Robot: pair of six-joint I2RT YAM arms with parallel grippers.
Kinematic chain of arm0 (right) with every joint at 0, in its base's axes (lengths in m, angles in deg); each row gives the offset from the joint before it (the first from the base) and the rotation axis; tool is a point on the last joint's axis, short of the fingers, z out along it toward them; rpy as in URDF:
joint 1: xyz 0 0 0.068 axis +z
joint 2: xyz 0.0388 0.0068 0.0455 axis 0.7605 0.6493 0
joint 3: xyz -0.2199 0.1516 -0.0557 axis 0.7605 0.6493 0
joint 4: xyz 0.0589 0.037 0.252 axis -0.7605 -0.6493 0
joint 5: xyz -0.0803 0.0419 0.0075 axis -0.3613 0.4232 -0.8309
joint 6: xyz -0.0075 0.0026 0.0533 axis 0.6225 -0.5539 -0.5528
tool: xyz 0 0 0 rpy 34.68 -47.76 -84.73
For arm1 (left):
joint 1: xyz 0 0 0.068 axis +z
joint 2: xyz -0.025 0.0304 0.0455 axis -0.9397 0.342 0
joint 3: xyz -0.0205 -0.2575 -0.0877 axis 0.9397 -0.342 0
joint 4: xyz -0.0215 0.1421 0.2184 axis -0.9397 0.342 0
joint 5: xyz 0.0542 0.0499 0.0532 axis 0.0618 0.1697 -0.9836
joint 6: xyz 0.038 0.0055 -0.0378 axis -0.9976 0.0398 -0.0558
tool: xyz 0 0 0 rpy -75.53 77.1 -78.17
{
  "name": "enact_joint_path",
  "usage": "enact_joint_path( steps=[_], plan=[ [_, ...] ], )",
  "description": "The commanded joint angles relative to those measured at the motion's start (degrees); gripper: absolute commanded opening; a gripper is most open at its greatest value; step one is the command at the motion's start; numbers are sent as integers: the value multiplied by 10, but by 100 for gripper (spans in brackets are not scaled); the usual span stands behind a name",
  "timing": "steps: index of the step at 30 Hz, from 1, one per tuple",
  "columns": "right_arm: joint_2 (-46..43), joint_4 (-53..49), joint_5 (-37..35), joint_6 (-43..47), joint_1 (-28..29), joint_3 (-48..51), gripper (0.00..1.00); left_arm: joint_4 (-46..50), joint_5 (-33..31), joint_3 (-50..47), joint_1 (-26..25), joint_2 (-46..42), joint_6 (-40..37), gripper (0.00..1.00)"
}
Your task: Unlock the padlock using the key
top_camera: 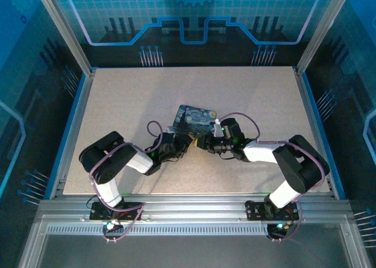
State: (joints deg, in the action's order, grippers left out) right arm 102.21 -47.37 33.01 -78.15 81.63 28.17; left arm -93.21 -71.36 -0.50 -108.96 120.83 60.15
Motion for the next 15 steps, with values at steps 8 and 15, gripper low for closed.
enact_joint_path(
  steps=[8, 15],
  plan=[
    [-133, -119, -70, 153, -33, 22, 50, 51, -17, 4, -2, -60, -44, 0],
    [-257, -212, -153, 315, -36, 4, 75, 85, -22, 7, -2, -89, -55, 0]
  ],
)
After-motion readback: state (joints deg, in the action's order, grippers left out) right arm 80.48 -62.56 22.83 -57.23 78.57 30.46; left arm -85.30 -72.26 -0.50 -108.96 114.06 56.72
